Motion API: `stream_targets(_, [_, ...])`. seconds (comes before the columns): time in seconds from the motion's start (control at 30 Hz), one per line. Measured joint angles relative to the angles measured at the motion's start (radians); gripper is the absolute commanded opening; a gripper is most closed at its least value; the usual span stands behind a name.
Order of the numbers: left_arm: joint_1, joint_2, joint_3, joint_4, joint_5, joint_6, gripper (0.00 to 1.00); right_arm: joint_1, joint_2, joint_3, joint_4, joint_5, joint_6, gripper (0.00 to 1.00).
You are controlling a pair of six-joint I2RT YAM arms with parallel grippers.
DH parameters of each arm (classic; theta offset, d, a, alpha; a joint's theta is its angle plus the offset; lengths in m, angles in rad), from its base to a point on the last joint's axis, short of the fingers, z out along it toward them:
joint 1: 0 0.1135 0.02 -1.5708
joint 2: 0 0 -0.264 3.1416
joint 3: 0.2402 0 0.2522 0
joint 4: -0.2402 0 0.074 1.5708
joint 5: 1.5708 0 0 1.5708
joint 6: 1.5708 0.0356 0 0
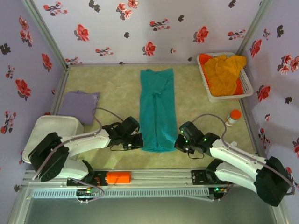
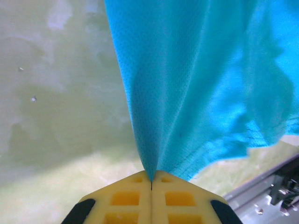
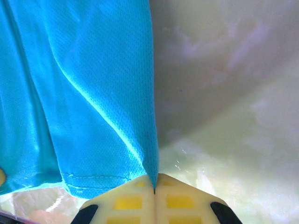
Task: Fold and stack the t-shirts
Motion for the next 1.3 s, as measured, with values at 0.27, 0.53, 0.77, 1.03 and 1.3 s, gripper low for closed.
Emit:
stream_targets(0.27, [0.066, -0.014, 0.195, -0.126, -0.019, 0.058, 0.00, -0.071, 0.024, 0.190, -0.026, 0.022, 0.002, 0.00])
stream_targets(0.53, [0.179, 0.064, 0.350, -0.223, -0.018, 0.148, 0.00, -0.221, 0.179, 0.362, -0.034, -0.028, -0.099, 0.00])
stream_targets(0.77, [0.267, 0.184, 0.496, -0.255, -0.006, 0.231, 0.00, -0.311, 0.344, 0.521, -0.026, -0.093, -0.190, 0.00])
stream_targets(1.03, [0.349, 0.360, 0.718, -0.296, 0.037, 0.348, 0.00, -0.397, 0.520, 0.683, -0.026, -0.142, -0.269, 0.00])
stream_targets(1.3, [0.422, 0.512, 0.855, -0.314, 0.069, 0.419, 0.00, -0.446, 0.662, 0.791, -0.016, -0.179, -0.333, 0.00])
